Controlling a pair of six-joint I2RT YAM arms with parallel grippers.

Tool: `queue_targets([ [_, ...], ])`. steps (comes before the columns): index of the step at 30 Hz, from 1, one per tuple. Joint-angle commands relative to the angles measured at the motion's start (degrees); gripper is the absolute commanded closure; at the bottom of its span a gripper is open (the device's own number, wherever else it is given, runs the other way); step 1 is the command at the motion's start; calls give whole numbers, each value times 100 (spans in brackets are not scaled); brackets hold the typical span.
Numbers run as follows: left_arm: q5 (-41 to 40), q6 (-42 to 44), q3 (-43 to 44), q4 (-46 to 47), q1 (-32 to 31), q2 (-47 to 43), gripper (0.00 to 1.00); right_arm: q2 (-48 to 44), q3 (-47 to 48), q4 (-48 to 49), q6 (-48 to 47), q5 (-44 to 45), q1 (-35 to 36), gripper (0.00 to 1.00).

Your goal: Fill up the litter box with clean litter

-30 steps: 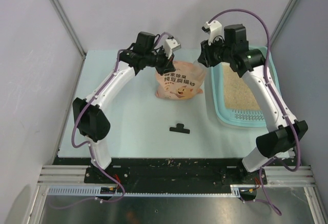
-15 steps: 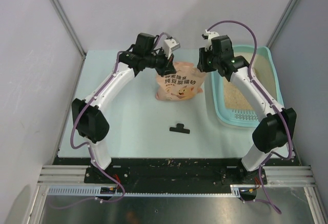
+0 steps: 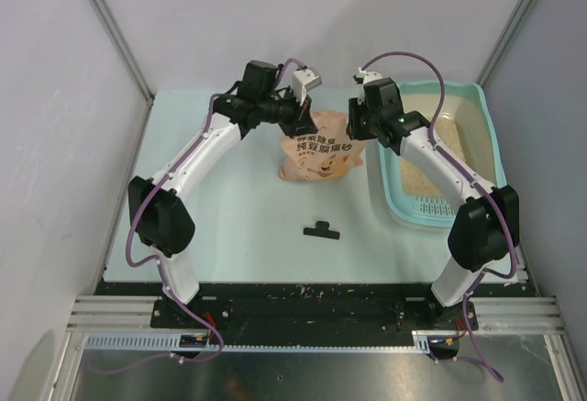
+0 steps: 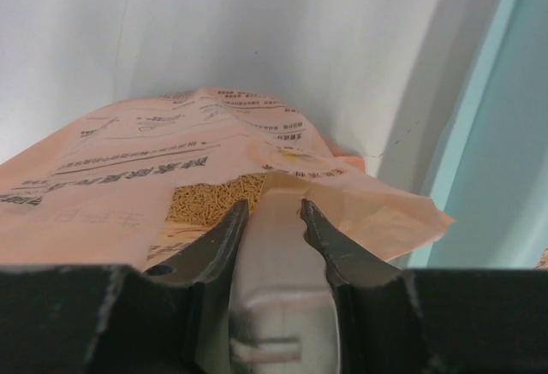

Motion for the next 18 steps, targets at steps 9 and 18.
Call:
queue_targets([
  [9,421,-514,-339,783,-176,-646,100,553,-422,223,1459,-1425,-493,100],
  [18,306,-250,-647,783,-282,-673,100,940,-703,1189,2617,-3032,-792,100],
])
